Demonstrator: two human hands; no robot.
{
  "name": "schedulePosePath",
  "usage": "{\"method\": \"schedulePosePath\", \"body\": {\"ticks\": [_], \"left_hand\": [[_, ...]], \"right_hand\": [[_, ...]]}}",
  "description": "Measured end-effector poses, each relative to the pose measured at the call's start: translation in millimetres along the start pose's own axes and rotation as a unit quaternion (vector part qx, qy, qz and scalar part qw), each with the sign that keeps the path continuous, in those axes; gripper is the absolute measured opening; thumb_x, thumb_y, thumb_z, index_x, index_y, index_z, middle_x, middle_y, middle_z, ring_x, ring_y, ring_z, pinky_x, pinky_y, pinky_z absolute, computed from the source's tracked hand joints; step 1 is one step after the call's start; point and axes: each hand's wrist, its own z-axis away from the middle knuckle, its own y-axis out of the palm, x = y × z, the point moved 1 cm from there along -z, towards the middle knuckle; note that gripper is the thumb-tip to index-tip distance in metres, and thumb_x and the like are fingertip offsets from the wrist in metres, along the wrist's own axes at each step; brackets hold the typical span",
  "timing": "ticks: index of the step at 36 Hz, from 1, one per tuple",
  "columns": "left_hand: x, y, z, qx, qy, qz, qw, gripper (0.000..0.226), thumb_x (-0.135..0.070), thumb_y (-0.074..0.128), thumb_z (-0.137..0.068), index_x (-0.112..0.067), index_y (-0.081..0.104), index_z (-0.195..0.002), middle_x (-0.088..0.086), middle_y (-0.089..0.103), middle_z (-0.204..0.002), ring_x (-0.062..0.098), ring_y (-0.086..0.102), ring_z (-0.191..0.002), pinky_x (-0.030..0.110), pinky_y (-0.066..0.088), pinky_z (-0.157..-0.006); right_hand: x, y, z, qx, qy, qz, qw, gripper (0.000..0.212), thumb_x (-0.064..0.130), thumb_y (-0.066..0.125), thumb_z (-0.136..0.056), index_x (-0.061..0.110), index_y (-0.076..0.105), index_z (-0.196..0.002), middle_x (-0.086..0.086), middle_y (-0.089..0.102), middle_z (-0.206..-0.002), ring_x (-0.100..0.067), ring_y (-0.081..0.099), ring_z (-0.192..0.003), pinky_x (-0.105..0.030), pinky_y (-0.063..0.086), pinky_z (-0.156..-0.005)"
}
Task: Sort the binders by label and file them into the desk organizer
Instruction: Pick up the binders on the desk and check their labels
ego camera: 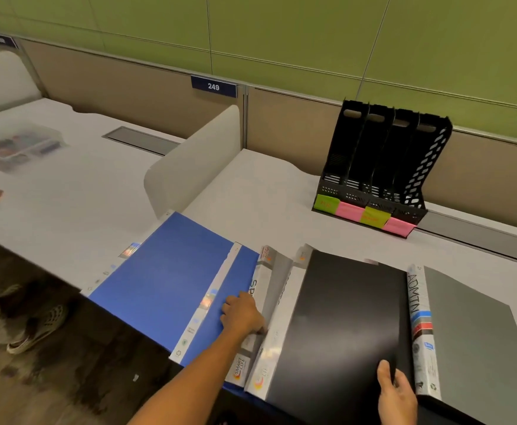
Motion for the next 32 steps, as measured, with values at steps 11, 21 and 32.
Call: {"method": "schedulePosePath", "body": {"ticks": [11,21,32], "left_hand": [[18.6,-60.8,23.5,0.009,0.075,0.284,0.956,0.037,-0.014,0.069,-0.09,-0.021,0.043,-0.116,-0.002,0.061,-0.099,0.016,0.061,-0.081,0.026,0.047,-0.054],[21.2,-141.2,80.3,-0.135,0.207,0.224,0.943,0.052,-0.032,0.066,-0.09,-0.037,0.037,-0.133,-0.012,0.061,-0.109,0.005,0.062,-0.085,0.021,0.045,-0.063],[27.1,-154.2,105.7,0.031,0.249,0.453,0.855,0.037,-0.028,0.065,-0.096,-0.035,0.05,-0.129,0.002,0.076,-0.111,0.031,0.076,-0.09,0.04,0.063,-0.071]], "right_hand": [[-7.5,3.2,-6.6,0.057,0.072,-0.113,0.989,0.05,0.034,0.062,-0.098,0.008,0.053,-0.14,-0.014,0.054,-0.145,-0.029,0.049,-0.136,-0.046,0.034,-0.116],[12.9,42.4,4.9,0.16,0.12,-0.224,0.954,0.055,0.038,0.053,-0.101,0.015,0.041,-0.15,-0.006,0.056,-0.142,-0.033,0.048,-0.136,-0.052,0.035,-0.114],[41.7,78.6,25.3,0.233,0.022,-0.174,0.956,0.029,0.037,0.054,-0.102,0.015,0.071,-0.111,-0.006,0.076,-0.109,-0.024,0.072,-0.106,-0.047,0.049,-0.102]]}}
